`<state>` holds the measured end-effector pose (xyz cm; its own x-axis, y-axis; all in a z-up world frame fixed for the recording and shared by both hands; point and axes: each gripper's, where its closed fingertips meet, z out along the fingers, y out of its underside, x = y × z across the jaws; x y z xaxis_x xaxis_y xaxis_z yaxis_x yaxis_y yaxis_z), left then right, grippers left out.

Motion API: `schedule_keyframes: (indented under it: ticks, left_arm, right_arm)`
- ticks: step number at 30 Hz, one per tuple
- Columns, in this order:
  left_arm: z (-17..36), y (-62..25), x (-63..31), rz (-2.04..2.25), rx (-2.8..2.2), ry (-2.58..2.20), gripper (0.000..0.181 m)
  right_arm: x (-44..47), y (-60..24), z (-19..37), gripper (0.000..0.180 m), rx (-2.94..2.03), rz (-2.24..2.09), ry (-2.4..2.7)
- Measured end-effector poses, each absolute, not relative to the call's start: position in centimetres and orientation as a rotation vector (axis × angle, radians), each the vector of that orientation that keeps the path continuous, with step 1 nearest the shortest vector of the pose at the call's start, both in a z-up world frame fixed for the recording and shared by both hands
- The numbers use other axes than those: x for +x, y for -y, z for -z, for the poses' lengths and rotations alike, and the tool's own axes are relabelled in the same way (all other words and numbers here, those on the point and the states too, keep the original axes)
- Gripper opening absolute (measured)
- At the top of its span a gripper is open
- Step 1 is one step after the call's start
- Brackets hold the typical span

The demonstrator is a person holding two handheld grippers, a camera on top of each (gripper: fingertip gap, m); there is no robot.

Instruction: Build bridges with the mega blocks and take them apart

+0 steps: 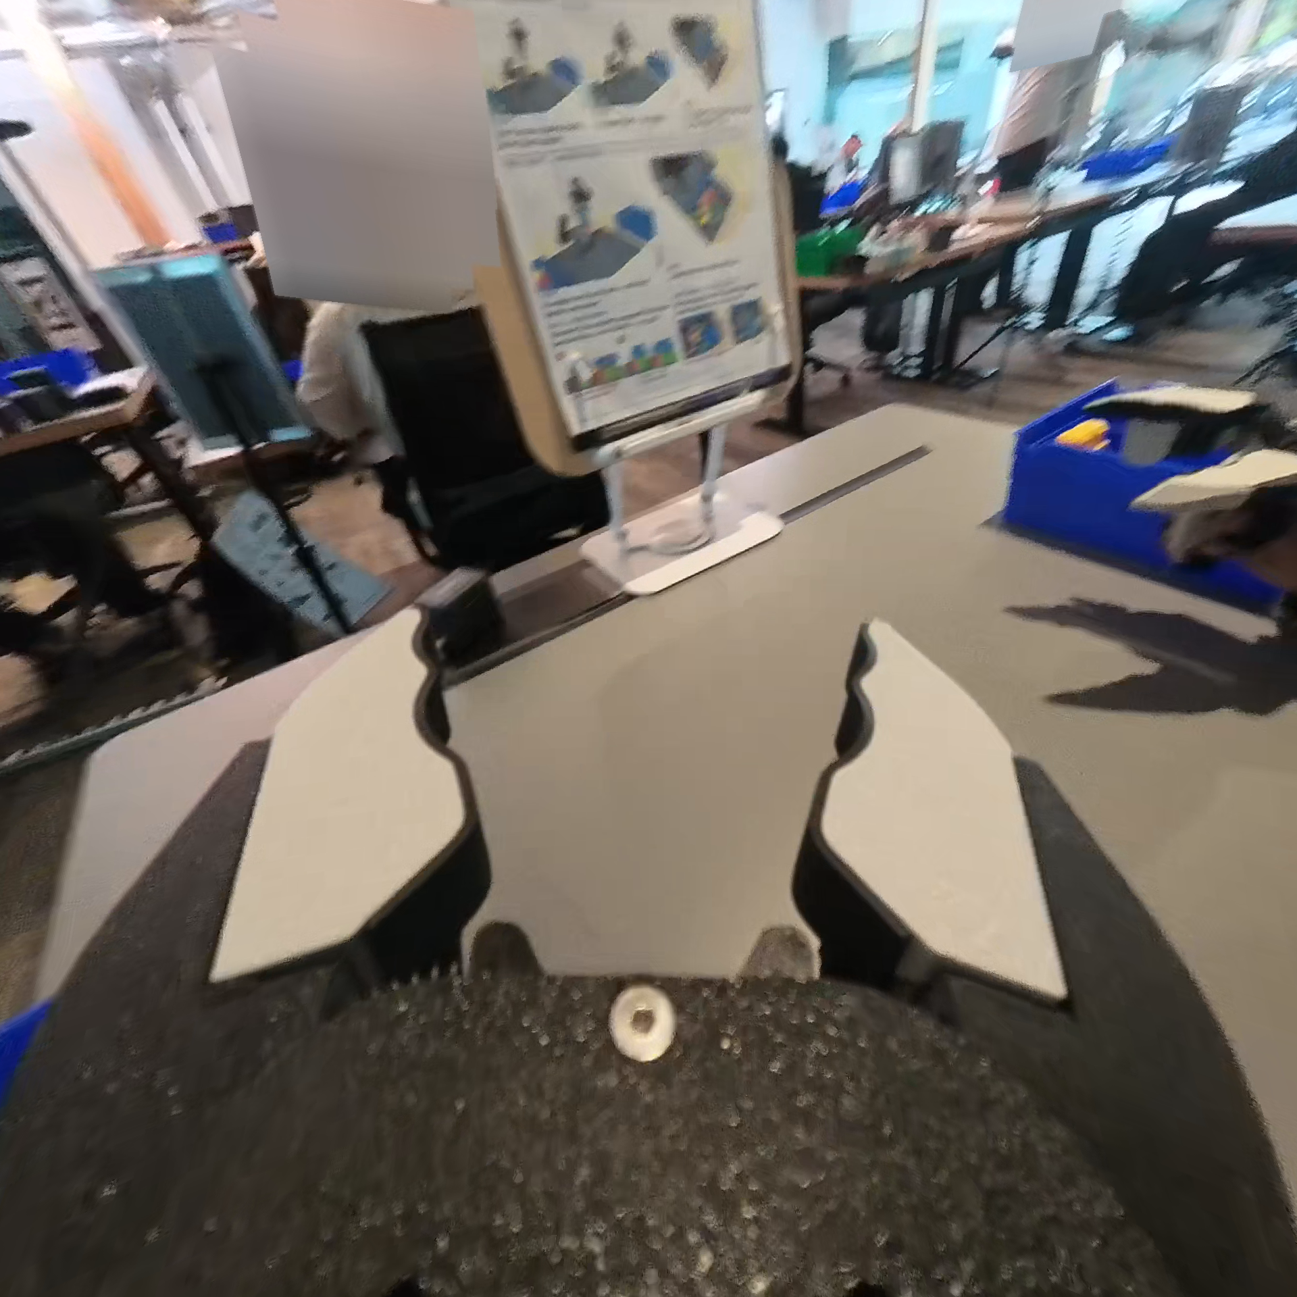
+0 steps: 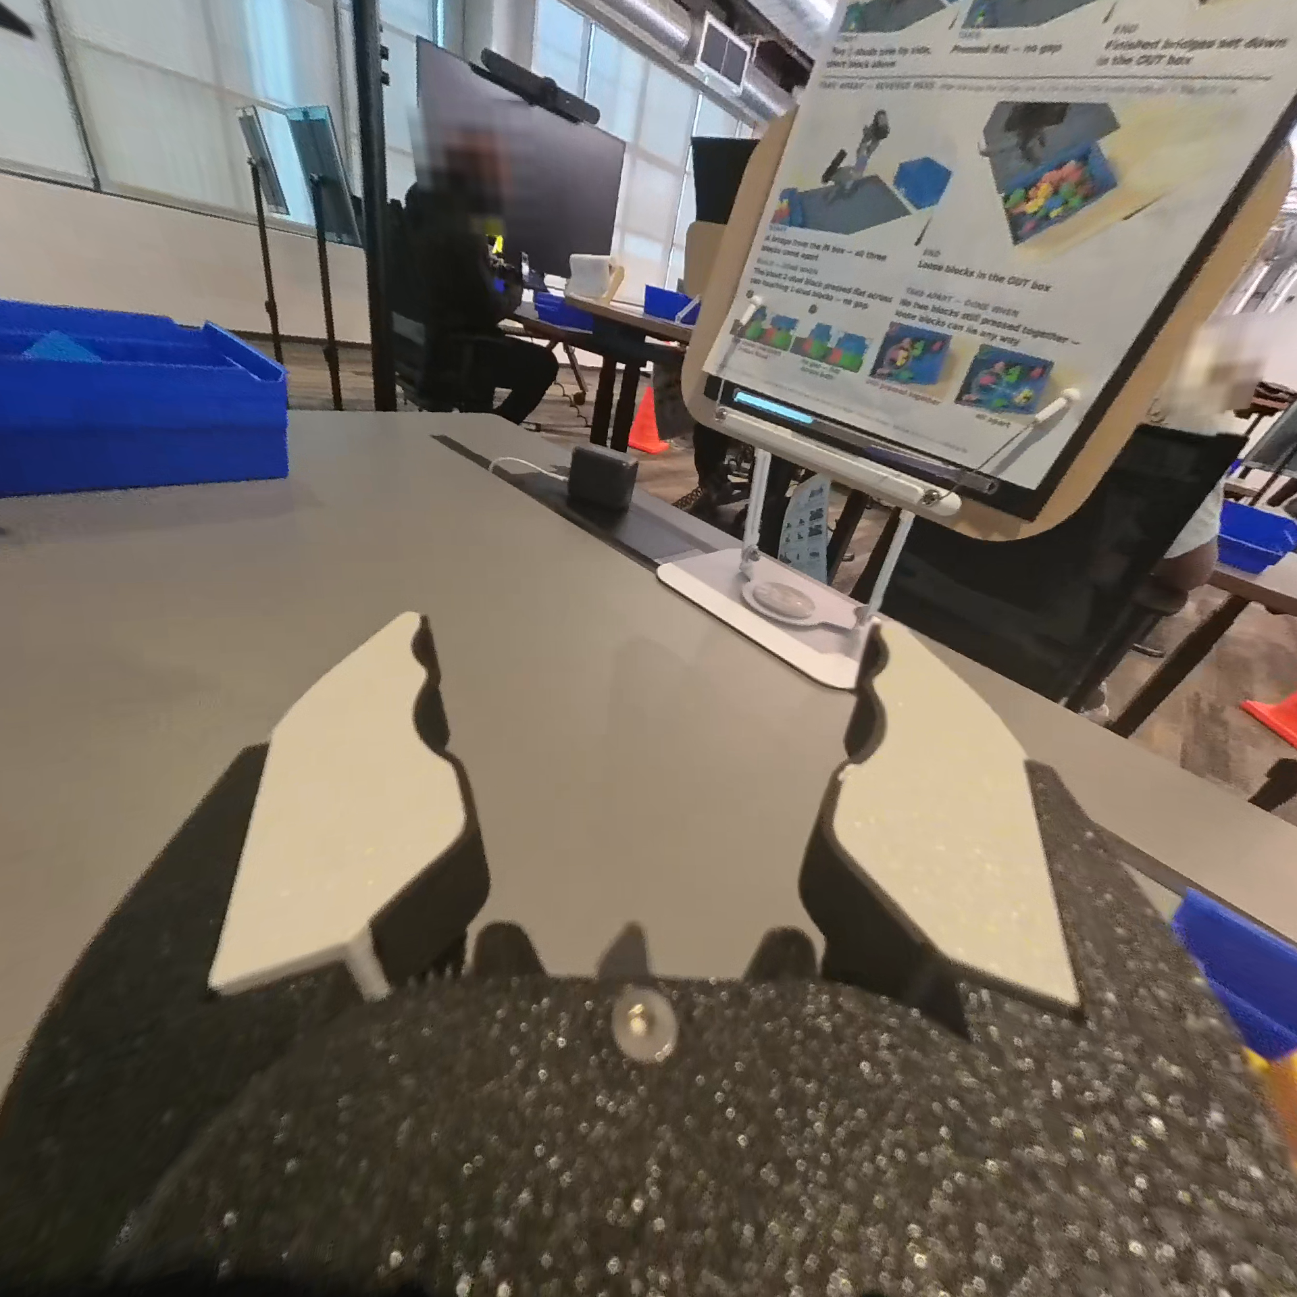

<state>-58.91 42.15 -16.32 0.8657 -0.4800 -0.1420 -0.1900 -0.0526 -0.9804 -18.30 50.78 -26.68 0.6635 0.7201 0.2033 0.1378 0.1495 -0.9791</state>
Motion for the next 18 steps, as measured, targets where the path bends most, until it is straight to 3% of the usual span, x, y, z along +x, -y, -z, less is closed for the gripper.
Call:
schedule_keyframes:
  ticks: [2,7,10,18]
  left_arm:
    - [16.7,-41.2,-63.1,0.166,-1.715,-0.503,0.108]
    - [18.8,-38.6,-73.0,0.011,-1.971,-0.405,0.099]
    - [21.3,-36.9,-75.4,0.061,-2.101,-0.407,0.072]
    - [28.4,-36.7,-77.9,0.126,-2.364,-0.382,0.073]
  right_arm:
    - [-18.6,-50.7,27.0,0.106,-1.390,-0.494,0.808]
    - [-20.1,-49.5,28.1,0.065,-1.368,-0.525,0.931]
    - [-20.9,-48.8,28.4,0.052,-1.339,-0.524,0.992]
    - [-21.5,-48.7,29.2,0.047,-1.347,-0.532,1.019]
